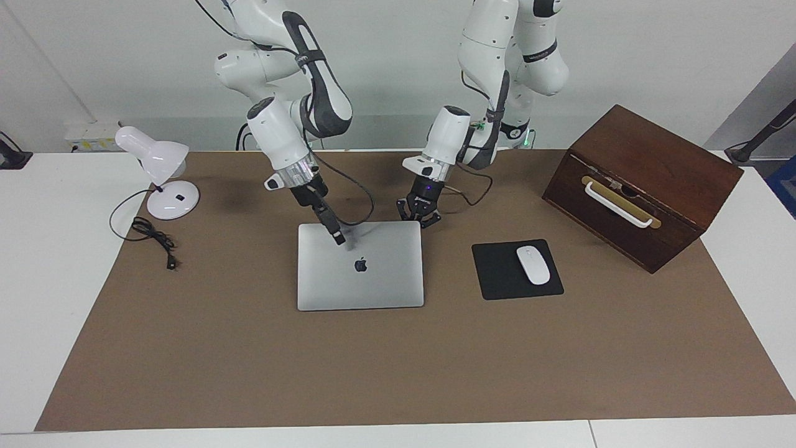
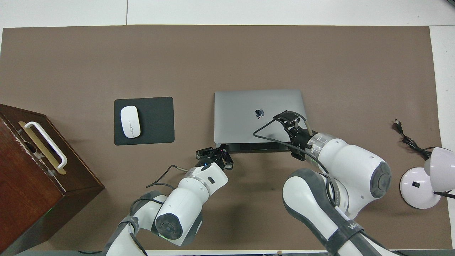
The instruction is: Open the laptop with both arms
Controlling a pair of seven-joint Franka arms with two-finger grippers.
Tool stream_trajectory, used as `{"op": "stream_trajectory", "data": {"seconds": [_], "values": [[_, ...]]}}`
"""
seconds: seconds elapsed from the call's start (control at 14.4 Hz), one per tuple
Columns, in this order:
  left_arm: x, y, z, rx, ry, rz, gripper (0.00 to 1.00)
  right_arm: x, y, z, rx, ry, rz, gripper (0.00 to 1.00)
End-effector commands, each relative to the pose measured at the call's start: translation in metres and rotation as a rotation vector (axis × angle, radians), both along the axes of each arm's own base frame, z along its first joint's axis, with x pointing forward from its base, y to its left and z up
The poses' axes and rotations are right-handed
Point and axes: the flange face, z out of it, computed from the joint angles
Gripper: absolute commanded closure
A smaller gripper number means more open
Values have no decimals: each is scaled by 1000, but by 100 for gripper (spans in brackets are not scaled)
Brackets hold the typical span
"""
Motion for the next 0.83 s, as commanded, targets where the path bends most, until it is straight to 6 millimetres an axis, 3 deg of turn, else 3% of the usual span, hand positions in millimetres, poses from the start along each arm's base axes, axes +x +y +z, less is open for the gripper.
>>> {"op": "stream_trajectory", "data": {"seconds": [0.0,0.35,0.76], "values": [[6,5,-42,62,37,23,100,10,-3,13,-5,-67,-6,0],[5,5,-42,64,37,22,100,11,-7,35,6,-116,-15,0],[8,9,-48,75,40,28,100,34,-6,77,111,-217,-52,0]]}}
